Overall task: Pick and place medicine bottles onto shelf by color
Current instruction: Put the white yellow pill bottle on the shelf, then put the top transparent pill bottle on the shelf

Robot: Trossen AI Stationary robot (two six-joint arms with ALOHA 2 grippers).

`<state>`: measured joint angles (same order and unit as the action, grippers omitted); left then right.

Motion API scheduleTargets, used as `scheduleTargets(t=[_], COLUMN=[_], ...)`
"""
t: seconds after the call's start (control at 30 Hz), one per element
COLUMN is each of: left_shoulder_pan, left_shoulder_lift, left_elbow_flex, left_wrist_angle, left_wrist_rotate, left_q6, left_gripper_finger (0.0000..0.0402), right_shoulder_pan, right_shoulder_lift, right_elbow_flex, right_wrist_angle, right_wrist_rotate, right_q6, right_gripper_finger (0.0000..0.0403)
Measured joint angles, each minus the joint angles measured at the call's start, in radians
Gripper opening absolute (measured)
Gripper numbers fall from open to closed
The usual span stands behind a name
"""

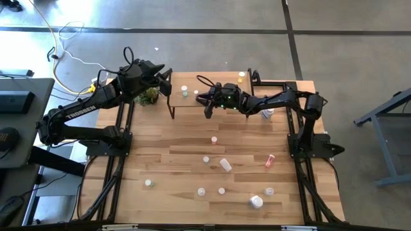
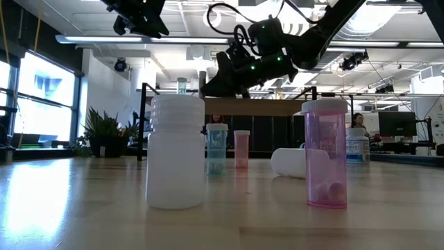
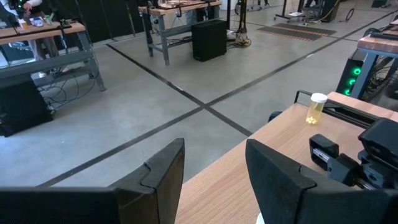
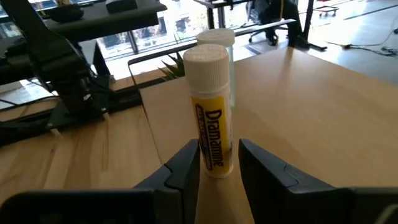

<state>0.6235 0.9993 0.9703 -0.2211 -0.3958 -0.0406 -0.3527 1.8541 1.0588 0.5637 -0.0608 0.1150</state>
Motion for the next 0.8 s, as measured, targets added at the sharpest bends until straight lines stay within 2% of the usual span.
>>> scheduleTargets(t=[0.33,0.8], left_shoulder_pan=[0.000,0.000], left_shoulder_lift=[0.000,0.000], left_elbow_flex=[0.000,0.000], left_wrist_angle=[0.000,0.000], left_wrist_rotate=[0.000,-0.001], left_q6=[0.000,0.000], left_gripper_finger=[0.0161,0.0161], right_shoulder_pan=[0.000,0.001], right_shoulder_lift=[-0.044,-0.054], right_elbow_flex=[0.001,0.001], right_wrist_angle=[-0.073,-0.153], right_wrist_rotate=[0.035,0.000], right_q6=[-0.010,0.023], right_gripper_finger=[0.0103,0.0103])
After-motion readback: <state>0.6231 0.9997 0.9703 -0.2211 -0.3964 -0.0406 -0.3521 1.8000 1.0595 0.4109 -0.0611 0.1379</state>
